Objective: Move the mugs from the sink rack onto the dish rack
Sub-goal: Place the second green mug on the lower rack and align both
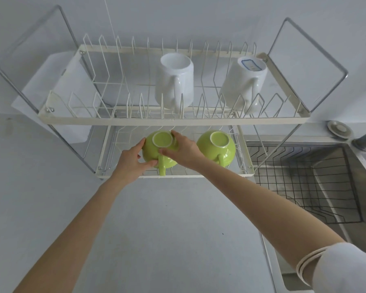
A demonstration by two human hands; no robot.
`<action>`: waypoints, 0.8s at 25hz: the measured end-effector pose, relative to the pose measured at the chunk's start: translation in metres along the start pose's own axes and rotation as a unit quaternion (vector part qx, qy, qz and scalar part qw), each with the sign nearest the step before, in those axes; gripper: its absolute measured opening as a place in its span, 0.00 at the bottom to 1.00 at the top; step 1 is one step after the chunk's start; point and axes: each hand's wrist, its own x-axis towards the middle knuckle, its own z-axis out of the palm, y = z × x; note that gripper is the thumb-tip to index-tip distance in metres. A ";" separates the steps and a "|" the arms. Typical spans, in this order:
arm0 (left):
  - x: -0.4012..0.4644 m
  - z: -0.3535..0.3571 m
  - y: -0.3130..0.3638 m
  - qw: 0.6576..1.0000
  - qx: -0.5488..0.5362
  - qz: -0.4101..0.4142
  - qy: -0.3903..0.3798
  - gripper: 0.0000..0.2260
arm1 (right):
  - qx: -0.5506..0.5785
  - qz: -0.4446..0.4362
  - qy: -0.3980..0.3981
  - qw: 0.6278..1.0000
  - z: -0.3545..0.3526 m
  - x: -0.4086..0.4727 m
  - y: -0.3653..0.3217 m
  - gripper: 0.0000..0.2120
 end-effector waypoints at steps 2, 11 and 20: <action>-0.001 0.002 0.000 1.000 0.003 -0.005 -0.003 0.36 | 0.000 -0.007 0.008 1.000 0.003 0.000 0.003 0.36; 0.000 0.004 0.003 0.999 0.049 -0.020 -0.013 0.37 | -0.030 -0.017 0.020 0.999 0.006 -0.001 0.005 0.36; 0.001 -0.003 0.005 0.998 0.059 -0.011 -0.015 0.34 | -0.146 -0.075 0.035 0.986 -0.020 -0.020 0.024 0.31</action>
